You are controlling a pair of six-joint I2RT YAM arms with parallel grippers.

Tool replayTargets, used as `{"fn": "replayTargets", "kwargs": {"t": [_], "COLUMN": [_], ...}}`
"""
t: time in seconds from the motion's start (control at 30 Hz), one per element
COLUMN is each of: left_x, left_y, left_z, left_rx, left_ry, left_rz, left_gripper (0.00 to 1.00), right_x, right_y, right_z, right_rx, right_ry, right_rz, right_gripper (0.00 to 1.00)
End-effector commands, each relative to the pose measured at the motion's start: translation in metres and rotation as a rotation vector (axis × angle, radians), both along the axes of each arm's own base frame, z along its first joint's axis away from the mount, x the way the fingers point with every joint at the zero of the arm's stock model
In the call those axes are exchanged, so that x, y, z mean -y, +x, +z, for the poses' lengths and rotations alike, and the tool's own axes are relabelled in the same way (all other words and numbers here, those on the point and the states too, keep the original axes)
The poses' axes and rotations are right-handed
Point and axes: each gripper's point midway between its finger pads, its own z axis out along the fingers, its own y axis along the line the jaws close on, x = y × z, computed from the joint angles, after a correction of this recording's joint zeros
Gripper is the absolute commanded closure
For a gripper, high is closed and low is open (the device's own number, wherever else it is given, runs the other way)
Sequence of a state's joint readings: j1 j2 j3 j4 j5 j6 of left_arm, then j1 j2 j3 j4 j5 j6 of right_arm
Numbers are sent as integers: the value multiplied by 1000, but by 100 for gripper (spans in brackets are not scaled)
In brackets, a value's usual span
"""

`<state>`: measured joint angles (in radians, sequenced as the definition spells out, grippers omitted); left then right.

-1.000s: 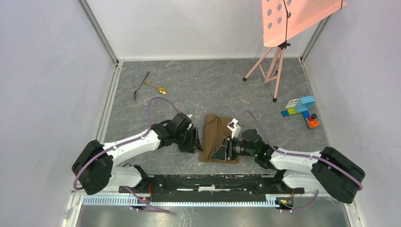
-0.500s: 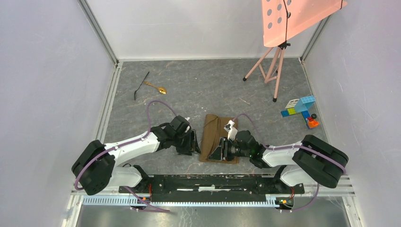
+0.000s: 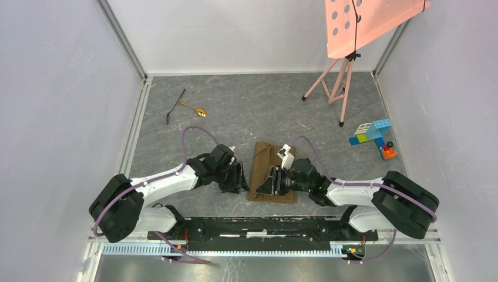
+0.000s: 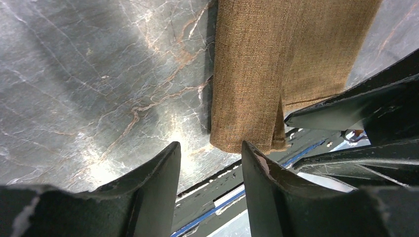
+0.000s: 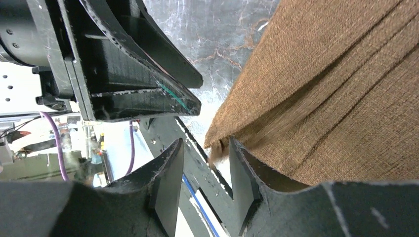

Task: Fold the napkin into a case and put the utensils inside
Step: Smooth out the 2/3-rectangle-folded napkin at the center of the board.

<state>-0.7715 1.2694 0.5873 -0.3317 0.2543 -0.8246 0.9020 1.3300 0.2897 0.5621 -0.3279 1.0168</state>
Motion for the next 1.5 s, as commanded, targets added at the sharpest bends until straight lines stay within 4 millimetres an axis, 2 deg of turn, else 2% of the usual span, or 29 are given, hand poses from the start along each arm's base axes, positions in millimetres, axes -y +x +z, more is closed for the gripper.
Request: {"fn": "replayTargets", "kwargs": {"t": [0.0,0.2,0.47,0.63,0.77,0.9,0.97,1.23,1.47], "left_x": [10,11,16,15,13,11,12,37,56], "left_y": [1,1,-2,-4,-5,-3,-3,-3,1], "left_z": [2,2,-4,-8,-8,-2,3,20,26], "left_rx": [-8,-9,-37,-47,-44,-30,-24,-63,-99], "left_ry": [-54,-60,-87,-85,-77,-72,-81,-185,-256], "left_rz": [-8,-9,-16,-12,-8,-6,-12,-67,-77], "left_gripper": [45,46,49,50,50,50,49,50,53], "right_x": [-4,-5,-17,-23,-23,-20,-14,15,26], "right_y": [8,8,-2,-1,0,-1,0,7,4], "right_z": [10,6,-1,-2,-4,-3,-6,-16,-30], "right_rx": [47,34,-21,-21,-23,-13,-2,73,60], "right_ry": [0,4,49,51,47,37,4,-129,-161], "right_rz": [-16,-16,11,17,16,15,8,-18,-23], "right_gripper": [55,52,52,52,63,91,100,100,100]}}
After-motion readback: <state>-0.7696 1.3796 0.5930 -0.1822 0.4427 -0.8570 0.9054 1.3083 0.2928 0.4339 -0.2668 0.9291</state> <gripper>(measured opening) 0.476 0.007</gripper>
